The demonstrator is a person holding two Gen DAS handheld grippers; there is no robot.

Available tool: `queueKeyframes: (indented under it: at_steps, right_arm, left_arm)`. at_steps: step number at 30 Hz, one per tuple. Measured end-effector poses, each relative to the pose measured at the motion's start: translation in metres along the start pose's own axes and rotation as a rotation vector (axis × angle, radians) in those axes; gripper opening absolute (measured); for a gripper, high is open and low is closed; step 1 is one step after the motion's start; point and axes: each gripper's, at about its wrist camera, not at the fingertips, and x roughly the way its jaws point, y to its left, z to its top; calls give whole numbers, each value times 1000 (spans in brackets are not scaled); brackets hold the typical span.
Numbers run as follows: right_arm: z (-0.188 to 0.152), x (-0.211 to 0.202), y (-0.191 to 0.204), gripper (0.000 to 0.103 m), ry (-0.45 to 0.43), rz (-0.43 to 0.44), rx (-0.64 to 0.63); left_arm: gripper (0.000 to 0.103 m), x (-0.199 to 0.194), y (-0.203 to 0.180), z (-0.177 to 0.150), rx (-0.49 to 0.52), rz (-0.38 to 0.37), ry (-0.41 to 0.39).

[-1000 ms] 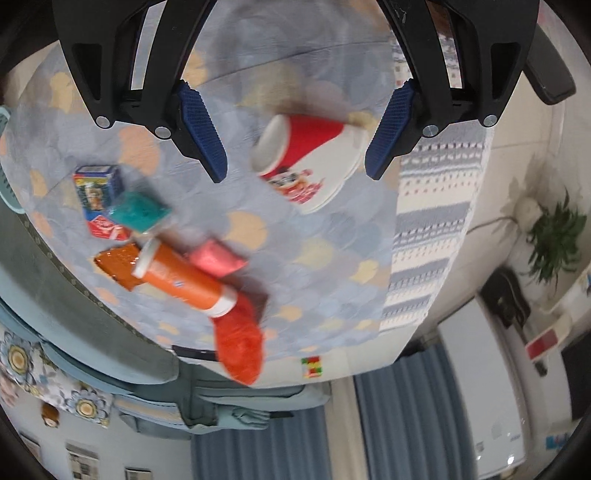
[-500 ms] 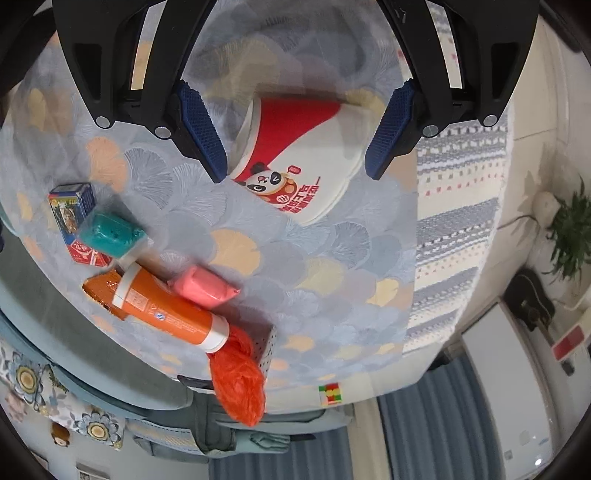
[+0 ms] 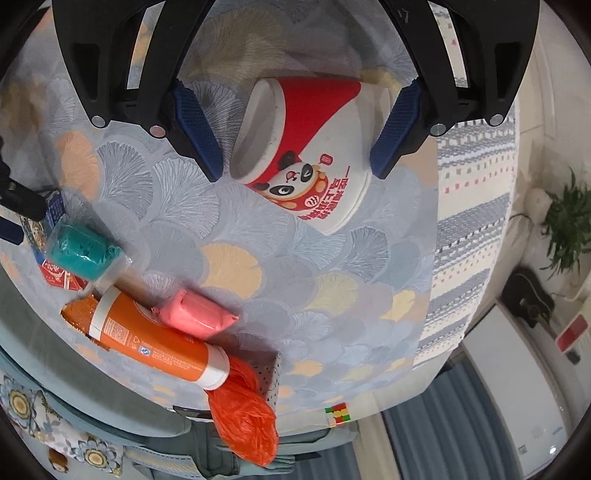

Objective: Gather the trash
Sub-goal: 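Move the left tool back to the table and grasp the red-and-white paper cup, then grasp the blue-and-red box with the right tool while the left tool holds the cup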

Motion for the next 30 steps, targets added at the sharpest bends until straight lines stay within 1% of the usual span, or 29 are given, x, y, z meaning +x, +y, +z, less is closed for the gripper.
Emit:
queueKeyframes:
  at_steps: [2, 4, 6, 10, 13, 15, 17, 18, 19, 20, 23, 25, 28, 30]
  right_arm:
    - [0, 5, 2, 78, 5, 11, 14]
    - [1, 10, 4, 80, 4, 8, 16]
    - [1, 14, 7, 82, -1, -5, 14]
    - [2, 18, 13, 82, -16, -45, -12]
    - [3, 18, 11, 82, -14, -37, -14]
    - [3, 17, 9, 77, -12, -37, -13]
    - [3, 15, 6, 63, -10, -42, -16]
    - [4, 14, 4, 60, -6, -35, -16]
    - [4, 13, 3, 50, -3, -27, -16]
    - [4, 12, 3, 37, -1, -22, -19]
    - [4, 8, 1, 25, 4, -1, -32]
    - [3, 5, -1, 20, 1, 6, -34]
    - [3, -1, -5, 16, -12, 23, -29]
    - [4, -7, -7, 16, -27, 34, -28]
  left_arm:
    - [79, 0, -1, -1, -6, 8, -3]
    - [72, 0, -1, -2, -10, 19, -5]
    - [71, -1, 0, -3, -17, 17, -8]
    - [69, -5, 1, -4, -35, 15, -24]
    - [64, -11, 2, -3, -42, 14, -47]
    - [63, -15, 4, -3, -51, 9, -59]
    - [61, -17, 5, -2, -60, 4, -66]
    - [60, -20, 5, -1, -65, 5, -74]
    - [59, -21, 5, -2, -66, 6, -79]
    - [58, -23, 5, -1, -68, 7, -84]
    - [56, -29, 3, 1, -73, -1, -104]
    - [55, -33, 2, 3, -73, -6, -118]
    - [55, -40, 1, 4, -78, -10, -146]
    - [54, -46, 1, 6, -86, -18, -171]
